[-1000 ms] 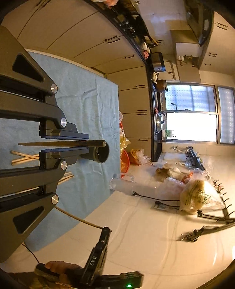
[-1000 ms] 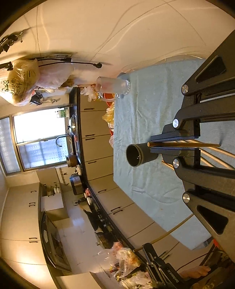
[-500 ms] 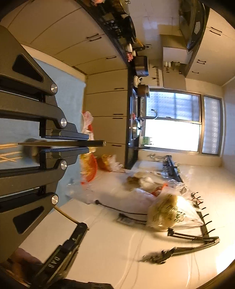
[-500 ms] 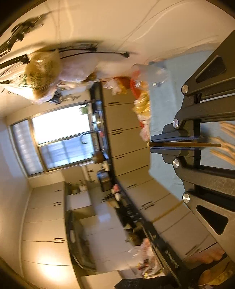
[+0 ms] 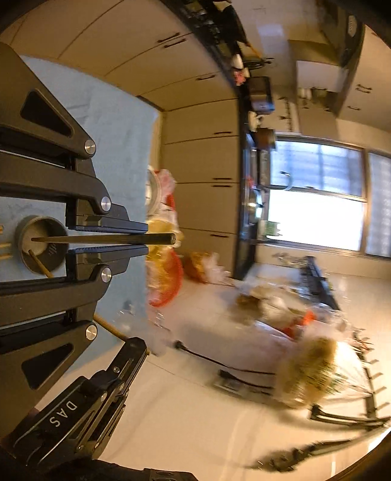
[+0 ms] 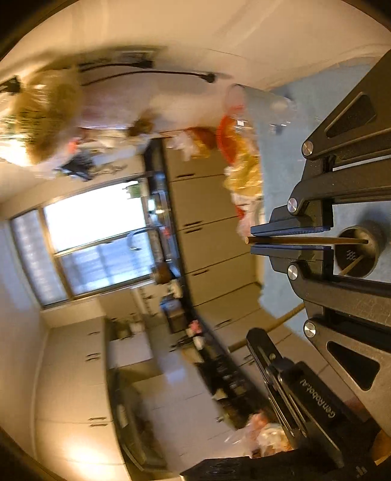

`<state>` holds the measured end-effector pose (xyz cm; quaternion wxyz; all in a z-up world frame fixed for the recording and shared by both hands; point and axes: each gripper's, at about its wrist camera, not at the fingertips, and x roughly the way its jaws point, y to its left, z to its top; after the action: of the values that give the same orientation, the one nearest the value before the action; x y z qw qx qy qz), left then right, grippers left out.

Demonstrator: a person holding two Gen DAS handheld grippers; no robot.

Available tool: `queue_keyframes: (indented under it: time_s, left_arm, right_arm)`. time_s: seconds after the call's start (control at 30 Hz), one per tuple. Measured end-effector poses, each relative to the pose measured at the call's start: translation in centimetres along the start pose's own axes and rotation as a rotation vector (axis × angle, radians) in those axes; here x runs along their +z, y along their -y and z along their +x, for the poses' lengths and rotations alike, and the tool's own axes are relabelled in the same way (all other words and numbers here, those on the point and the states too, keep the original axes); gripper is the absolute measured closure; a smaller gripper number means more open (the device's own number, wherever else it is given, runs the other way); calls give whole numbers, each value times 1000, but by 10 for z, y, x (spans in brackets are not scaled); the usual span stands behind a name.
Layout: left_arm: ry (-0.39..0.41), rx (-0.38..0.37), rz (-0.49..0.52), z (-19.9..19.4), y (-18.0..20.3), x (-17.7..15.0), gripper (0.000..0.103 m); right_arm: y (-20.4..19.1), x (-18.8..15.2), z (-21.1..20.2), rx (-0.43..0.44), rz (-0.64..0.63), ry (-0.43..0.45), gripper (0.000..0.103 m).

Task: Organize utensils
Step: 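Open the left tool over the holder while the right tool releases its chopstick, then lower both open tools back onto the remaining chopsticks on the towel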

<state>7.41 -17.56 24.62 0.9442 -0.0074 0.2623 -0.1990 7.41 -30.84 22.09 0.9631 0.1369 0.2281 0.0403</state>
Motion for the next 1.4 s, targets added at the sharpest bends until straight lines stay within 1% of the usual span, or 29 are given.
queue_keyframes:
  time_s: [0.1, 0.2, 0.27, 0.33, 0.37, 0.4, 0.47, 0.57, 0.63, 0.67, 0.73, 0.83, 0.93, 1.0, 1.03, 1.13, 1.17, 1.23, 1.27, 1.33, 1.4]
  left_arm:
    - [-52, 22, 2, 19, -6, -10, 96]
    - [-65, 32, -13, 22, -14, -18, 95]
    - [-69, 27, -18, 19, -18, -20, 88]
    - [-52, 30, -24, 9, -22, -22, 69]
    - [-39, 35, -23, 3, -23, -23, 65]
    - [-27, 37, -23, -4, -24, -22, 62]
    - [-7, 34, -25, -22, -27, -22, 61]
    - [12, 25, -35, -51, -31, -23, 55]
    - [25, 23, -36, -69, -32, -26, 49]
    - [33, 24, -34, -81, -32, -30, 48]
    - [37, 30, -22, -100, -32, -42, 41]
    - [9, 34, 11, -117, -29, -67, 39]
    - [-26, 31, 38, -125, -25, -97, 39]
    - [-66, 23, 63, -125, -22, -122, 39]
    - [-92, 21, 81, -122, -20, -136, 39]
    - [-177, 14, 120, -109, -13, -175, 39]
    - [-223, 8, 131, -102, -11, -192, 39]
    - [-281, -3, 142, -92, -9, -213, 39]
    - [-319, -12, 151, -84, -6, -224, 39]
    - [-363, -27, 177, -72, 2, -237, 40]
    - [-389, -17, 234, -59, 14, -248, 44]
  right_arm:
    - [8, -15, 24, 2, 19, -70, 97]
    - [16, -23, 38, 2, 45, -112, 96]
    - [22, -25, 43, 14, 70, -137, 87]
    - [25, -25, 40, 18, 86, -134, 60]
    - [26, -24, 37, 11, 89, -123, 57]
    - [26, -22, 33, 3, 87, -114, 56]
    - [25, -19, 25, 0, 85, -106, 56]
    - [25, -15, 3, 2, 89, -94, 56]
    - [24, -15, -14, -7, 77, -86, 55]
    - [23, -16, -23, -12, 71, -86, 54]
    - [23, -20, -40, -26, 60, -93, 50]
    - [25, -31, -61, -51, 42, -125, 46]
    - [35, -55, -78, -68, 39, -185, 40]
    - [45, -78, -85, -80, 39, -243, 40]
    - [50, -89, -86, -88, 39, -269, 40]
    - [68, -136, -86, -109, 53, -372, 40]
    - [74, -151, -85, -108, 61, -404, 40]
    - [83, -181, -81, -92, 84, -464, 40]
    - [86, -194, -79, -82, 98, -486, 40]
    - [90, -220, -73, -57, 130, -529, 50]
    - [90, -241, -65, -37, 142, -556, 55]
